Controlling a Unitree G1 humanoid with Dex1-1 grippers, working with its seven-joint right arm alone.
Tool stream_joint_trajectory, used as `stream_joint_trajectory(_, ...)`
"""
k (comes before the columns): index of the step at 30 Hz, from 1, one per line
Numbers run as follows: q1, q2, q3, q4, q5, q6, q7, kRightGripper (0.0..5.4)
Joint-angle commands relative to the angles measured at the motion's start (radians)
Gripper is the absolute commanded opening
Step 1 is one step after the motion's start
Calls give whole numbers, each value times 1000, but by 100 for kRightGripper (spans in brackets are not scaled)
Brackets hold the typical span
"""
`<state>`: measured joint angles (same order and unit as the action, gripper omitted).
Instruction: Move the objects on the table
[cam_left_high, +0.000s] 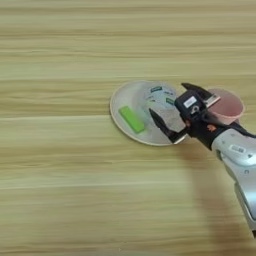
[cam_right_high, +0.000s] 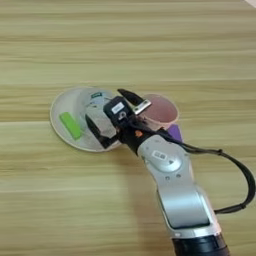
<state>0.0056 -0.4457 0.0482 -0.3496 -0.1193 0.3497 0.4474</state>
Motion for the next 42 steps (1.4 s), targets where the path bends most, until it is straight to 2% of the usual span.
stream_joint_trajectory(1, -50, -50, 10, 13, -30, -67, 14, 536)
stream_joint_trajectory(8, -99, -99, 29, 98, -86, -111, 56, 536)
stream_joint_trajectory(15, -126, -118, 44, 134, -120, -135, 82, 536)
stream_joint_trajectory(29, -161, -105, 93, 198, -155, -172, 112, 536)
stream_joint_trajectory(40, -194, -86, 92, 277, -135, -193, 120, 536)
stream_joint_trajectory(42, -198, -82, 93, 286, -132, -195, 122, 511)
